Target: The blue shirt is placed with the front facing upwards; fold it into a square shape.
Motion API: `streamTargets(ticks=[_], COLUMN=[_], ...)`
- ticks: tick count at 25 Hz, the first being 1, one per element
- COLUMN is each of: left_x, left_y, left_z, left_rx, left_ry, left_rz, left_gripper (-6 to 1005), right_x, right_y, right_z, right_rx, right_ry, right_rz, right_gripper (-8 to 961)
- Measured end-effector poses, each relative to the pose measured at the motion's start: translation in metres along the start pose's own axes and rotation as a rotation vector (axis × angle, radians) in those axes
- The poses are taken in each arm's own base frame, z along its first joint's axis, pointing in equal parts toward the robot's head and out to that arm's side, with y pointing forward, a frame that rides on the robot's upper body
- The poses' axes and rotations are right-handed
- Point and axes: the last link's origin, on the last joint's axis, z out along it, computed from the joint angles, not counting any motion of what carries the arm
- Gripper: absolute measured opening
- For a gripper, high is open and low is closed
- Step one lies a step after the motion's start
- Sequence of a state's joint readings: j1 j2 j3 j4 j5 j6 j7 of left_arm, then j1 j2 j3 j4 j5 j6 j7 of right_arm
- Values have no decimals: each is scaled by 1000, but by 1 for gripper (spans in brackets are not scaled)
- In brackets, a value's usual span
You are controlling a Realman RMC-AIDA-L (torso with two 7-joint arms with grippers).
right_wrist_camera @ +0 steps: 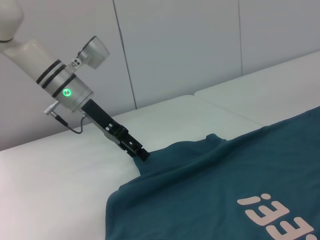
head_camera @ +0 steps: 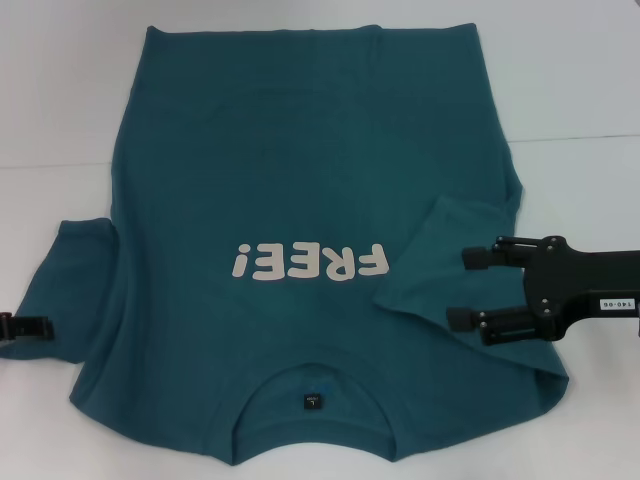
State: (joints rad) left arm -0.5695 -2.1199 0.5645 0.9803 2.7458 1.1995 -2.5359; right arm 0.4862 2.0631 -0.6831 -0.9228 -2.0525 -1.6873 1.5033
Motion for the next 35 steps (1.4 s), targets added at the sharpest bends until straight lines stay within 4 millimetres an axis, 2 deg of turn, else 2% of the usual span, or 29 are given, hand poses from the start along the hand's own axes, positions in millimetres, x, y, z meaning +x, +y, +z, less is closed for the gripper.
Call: streamTargets(ticks=[18, 35], left_x=[3, 2], left_y=[12, 12], left_z=[6, 6], left_rx=[-48, -51], left_ry=[-3, -8], left_rz=[-8, -16], left_gripper=[869, 865], right_x=[1, 2], right_y=[0, 1], right_z=[0, 0], right_rx=[2, 2], right_ry=[0, -1], right_rz=[2, 5], right_gripper=[947, 948])
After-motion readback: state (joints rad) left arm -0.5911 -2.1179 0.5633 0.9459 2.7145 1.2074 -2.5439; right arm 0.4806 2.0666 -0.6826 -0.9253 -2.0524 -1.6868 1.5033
